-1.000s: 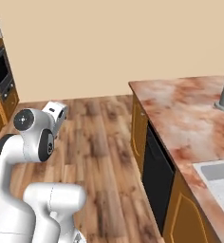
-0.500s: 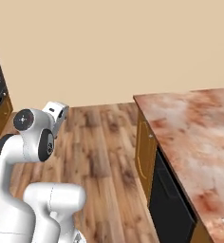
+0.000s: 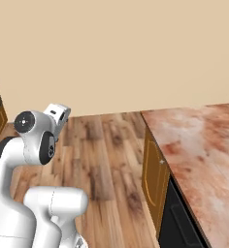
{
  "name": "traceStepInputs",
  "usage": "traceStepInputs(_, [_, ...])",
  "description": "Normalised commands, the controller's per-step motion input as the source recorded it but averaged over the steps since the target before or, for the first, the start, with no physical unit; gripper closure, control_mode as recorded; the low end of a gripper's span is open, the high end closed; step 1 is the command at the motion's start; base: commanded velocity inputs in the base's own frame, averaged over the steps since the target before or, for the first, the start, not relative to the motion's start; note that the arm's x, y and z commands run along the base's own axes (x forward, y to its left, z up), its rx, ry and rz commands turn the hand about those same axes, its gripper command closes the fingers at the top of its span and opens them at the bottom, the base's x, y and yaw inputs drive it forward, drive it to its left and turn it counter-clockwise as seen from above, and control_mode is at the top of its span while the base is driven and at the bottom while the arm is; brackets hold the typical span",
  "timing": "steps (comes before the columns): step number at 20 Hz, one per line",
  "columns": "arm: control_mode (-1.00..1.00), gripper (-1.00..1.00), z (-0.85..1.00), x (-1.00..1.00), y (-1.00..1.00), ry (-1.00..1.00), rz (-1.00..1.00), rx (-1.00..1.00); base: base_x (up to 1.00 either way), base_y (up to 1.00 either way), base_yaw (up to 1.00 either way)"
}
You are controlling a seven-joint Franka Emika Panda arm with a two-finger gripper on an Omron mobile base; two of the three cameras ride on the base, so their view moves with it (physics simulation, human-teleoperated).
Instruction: Move the pot and pan from the stove into the sink.
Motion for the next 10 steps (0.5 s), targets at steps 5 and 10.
traceStepInputs(5, [1.00, -1.00, 0.00, 0.00, 0.00, 0.00, 0.00, 0.00, 0.06, 0.00, 0.23])
traceStepInputs(10, [1.00, -1.00, 0.00, 0.00, 0.00, 0.00, 0.00, 0.00, 0.00, 0.00, 0.49])
